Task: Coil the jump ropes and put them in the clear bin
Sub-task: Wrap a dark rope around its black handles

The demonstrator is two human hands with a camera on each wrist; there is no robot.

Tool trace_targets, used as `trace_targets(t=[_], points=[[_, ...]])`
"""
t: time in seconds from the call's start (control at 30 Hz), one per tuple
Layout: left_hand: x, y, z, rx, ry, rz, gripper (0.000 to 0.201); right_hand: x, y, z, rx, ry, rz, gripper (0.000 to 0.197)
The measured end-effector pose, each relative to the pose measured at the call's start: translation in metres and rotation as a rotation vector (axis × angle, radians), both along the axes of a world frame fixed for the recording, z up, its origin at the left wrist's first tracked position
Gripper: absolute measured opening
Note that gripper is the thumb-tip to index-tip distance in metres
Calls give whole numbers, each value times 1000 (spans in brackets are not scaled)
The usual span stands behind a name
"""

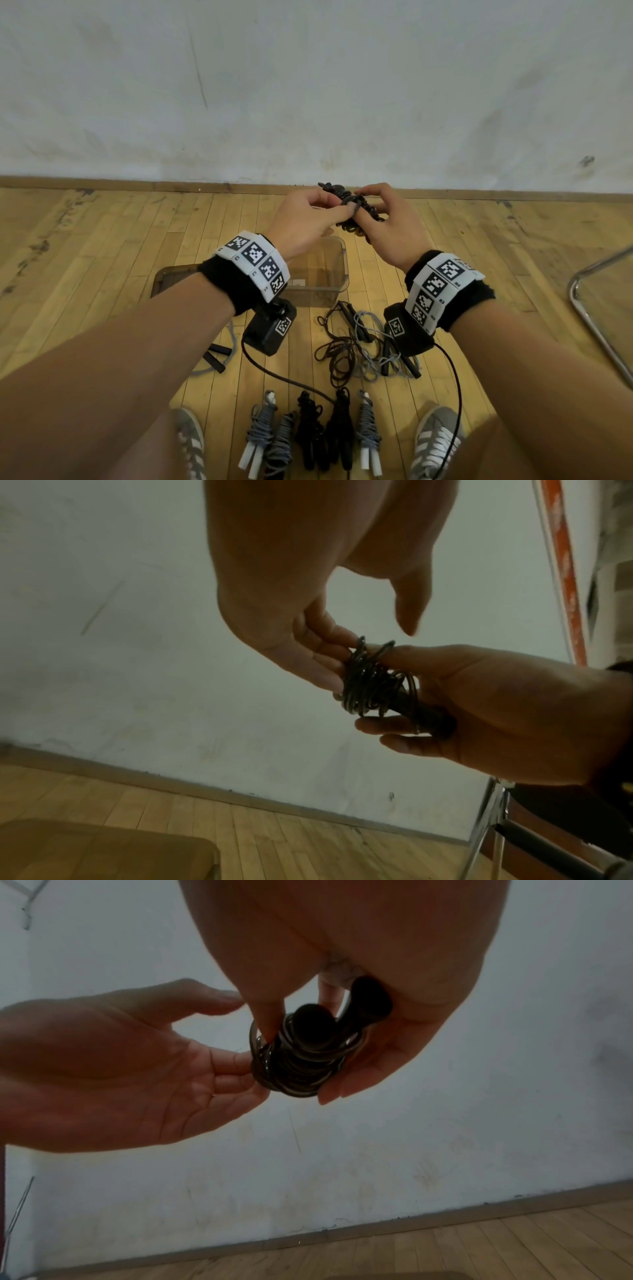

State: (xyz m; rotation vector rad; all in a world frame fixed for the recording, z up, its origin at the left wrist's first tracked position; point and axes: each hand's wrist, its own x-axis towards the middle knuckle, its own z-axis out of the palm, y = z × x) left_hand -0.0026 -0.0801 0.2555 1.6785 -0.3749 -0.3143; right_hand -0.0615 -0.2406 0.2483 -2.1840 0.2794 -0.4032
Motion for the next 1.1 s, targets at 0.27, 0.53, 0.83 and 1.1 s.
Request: trace_targets(t=[0.27, 0.53, 0.83, 1.1], points=[[11, 9, -3, -29, 36, -44, 15, -4, 2, 4, 48, 16, 144, 29], [9, 7, -6, 18, -41, -26, 8, -5, 11, -1, 63, -8, 87, 11], [5, 2, -8, 125, -269, 118, 17, -6, 17, 7, 142, -40, 116, 13], [3, -5, -1, 44, -361, 243, 16, -2, 22, 23, 107, -142, 48, 11]])
